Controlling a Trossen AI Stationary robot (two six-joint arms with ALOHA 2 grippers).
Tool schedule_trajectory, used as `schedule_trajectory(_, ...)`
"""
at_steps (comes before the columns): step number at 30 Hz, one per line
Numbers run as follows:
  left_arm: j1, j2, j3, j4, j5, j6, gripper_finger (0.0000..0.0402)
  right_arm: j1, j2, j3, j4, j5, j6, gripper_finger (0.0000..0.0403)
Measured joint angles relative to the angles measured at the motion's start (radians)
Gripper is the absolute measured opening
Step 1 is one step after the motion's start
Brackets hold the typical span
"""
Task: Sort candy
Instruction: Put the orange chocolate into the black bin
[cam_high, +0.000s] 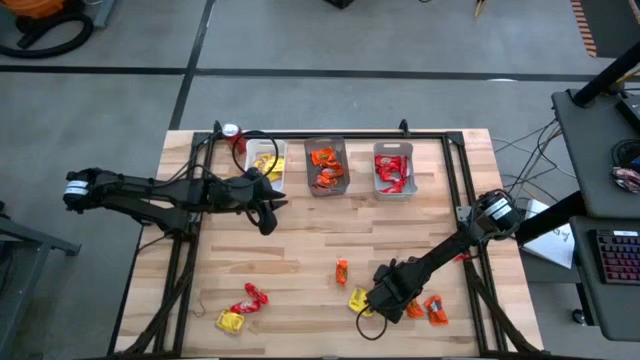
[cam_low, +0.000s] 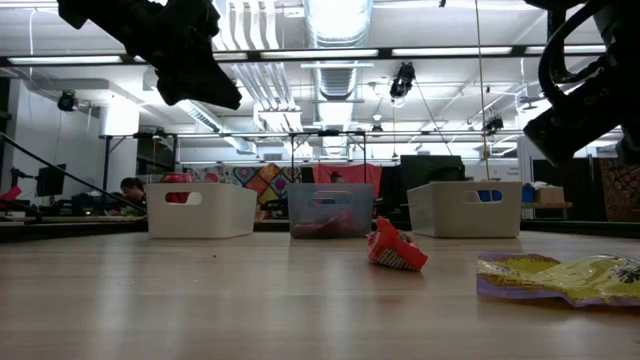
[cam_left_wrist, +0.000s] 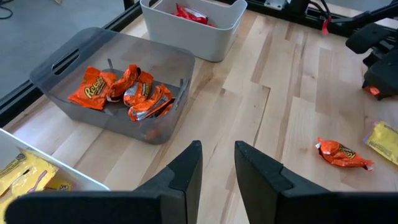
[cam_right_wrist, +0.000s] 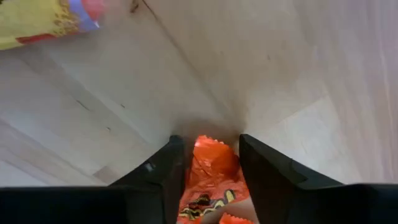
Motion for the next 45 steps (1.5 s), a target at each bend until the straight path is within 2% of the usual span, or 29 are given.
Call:
schedule_trajectory(13,0.000,0.000,0.000,0.005,0.000,-0.001,0.0079,-0.002,-0.013,-0.003,0.005,0.050,-0.018,0.0019)
schedule_trajectory(22,-0.005,0.000,0.000,0.019,0.000,-0.025,0.0079,-0.028,-0.112,0.003,0.001,0.155,-0.057,0.0009)
schedule_trajectory(27,-0.020,0.000,0.000,0.021,0.000,-0.031,0.0079,-0.050,-0.212,0.004,0.005,0.313,-0.106,0.0009)
schedule_trajectory(33,-0.037,0.000,0.000,0.023,0.000,-0.035,0.0079,-0.073,-0.330,0.001,0.052,0.613,-0.253,0.0009)
schedule_trajectory(37,-0.039,0.000,0.000,0.023,0.000,-0.035,0.0079,-0.107,-0.383,-0.010,0.153,0.774,-0.416,0.0009)
schedule_trajectory(40,-0.039,0.000,0.000,0.022,0.001,-0.035,0.0079,-0.149,-0.408,-0.028,0.292,0.869,-0.588,0.0009)
schedule_trajectory(43,-0.039,0.000,0.000,0.022,0.001,-0.035,0.0079,-0.201,-0.413,-0.047,0.464,0.937,-0.794,0.0009)
schedule_trajectory(45,-0.039,0.000,0.000,0.022,0.001,-0.035,0.0079,-0.244,-0.412,-0.059,0.583,0.943,-0.926,0.0009)
